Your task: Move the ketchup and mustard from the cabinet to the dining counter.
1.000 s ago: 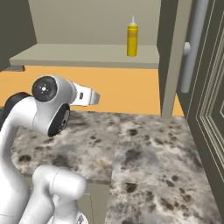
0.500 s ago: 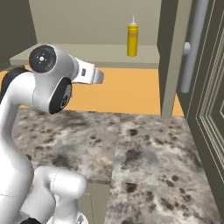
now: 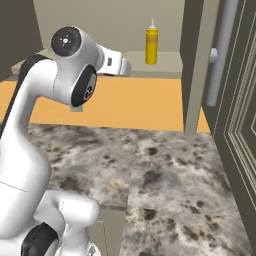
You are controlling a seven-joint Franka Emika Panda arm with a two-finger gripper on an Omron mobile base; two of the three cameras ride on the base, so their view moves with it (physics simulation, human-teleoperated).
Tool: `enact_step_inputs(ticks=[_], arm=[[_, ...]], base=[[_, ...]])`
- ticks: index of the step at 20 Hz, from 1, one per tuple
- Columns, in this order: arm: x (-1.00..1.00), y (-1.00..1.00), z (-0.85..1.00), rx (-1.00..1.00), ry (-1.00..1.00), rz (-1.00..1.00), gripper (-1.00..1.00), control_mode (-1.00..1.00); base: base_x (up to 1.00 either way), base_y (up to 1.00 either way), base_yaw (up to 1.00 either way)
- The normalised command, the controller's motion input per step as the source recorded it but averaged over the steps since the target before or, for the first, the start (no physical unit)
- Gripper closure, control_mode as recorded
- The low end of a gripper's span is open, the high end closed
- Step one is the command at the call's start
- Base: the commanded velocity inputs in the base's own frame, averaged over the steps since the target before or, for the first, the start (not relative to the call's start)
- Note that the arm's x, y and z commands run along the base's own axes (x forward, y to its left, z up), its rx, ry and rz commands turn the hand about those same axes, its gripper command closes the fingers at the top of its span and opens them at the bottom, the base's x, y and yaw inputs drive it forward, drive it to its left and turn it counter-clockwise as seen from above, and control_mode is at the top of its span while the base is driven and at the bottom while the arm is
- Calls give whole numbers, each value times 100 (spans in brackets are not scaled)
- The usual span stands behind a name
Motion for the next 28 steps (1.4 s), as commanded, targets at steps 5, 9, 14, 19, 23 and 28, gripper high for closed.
enact_step_inputs(ticks=[5, 9, 14, 19, 23, 28], arm=[[54, -15, 17, -6, 0, -8, -100, -100], [31, -26, 37, -2, 0, -7, -100, -100], [26, -13, 26, 0, 0, -5, -100, -100], [18, -30, 0, 0, -8, -3, -100, -100], [30, -34, 0, 0, -7, -3, -100, -100], [44, -6, 0, 0, -3, 0, -100, -100]], base=[[0, 0, 0], [0, 0, 0], [0, 0, 0], [0, 0, 0], [0, 0, 0], [0, 0, 0]])
